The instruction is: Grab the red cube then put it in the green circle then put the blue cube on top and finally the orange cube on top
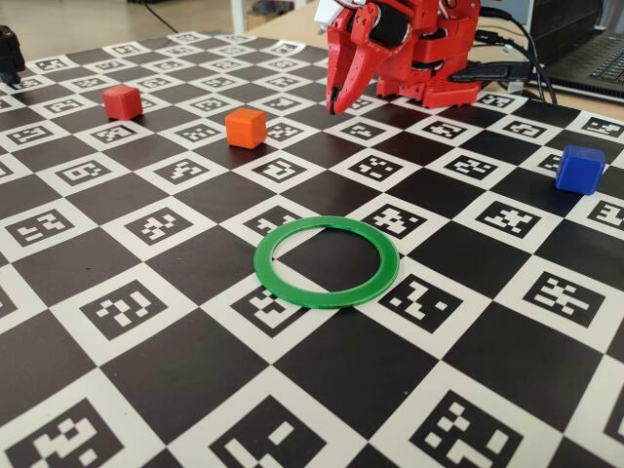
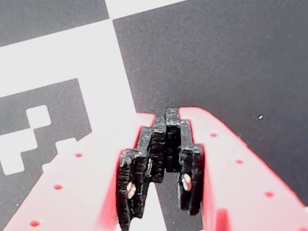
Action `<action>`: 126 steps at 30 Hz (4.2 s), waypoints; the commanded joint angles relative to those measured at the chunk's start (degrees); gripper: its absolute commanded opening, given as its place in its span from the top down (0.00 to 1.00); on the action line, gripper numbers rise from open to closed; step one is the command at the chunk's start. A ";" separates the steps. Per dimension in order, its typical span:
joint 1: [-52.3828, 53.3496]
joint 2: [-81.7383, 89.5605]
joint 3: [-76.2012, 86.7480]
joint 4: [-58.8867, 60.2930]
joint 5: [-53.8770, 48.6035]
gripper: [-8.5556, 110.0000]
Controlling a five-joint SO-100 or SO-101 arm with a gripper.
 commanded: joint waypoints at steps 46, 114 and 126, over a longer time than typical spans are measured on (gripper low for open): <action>0.35 2.90 3.34 2.90 -0.35 0.97; 13.62 -78.66 -86.40 22.76 28.92 0.96; 25.84 -99.32 -116.98 30.59 28.48 0.84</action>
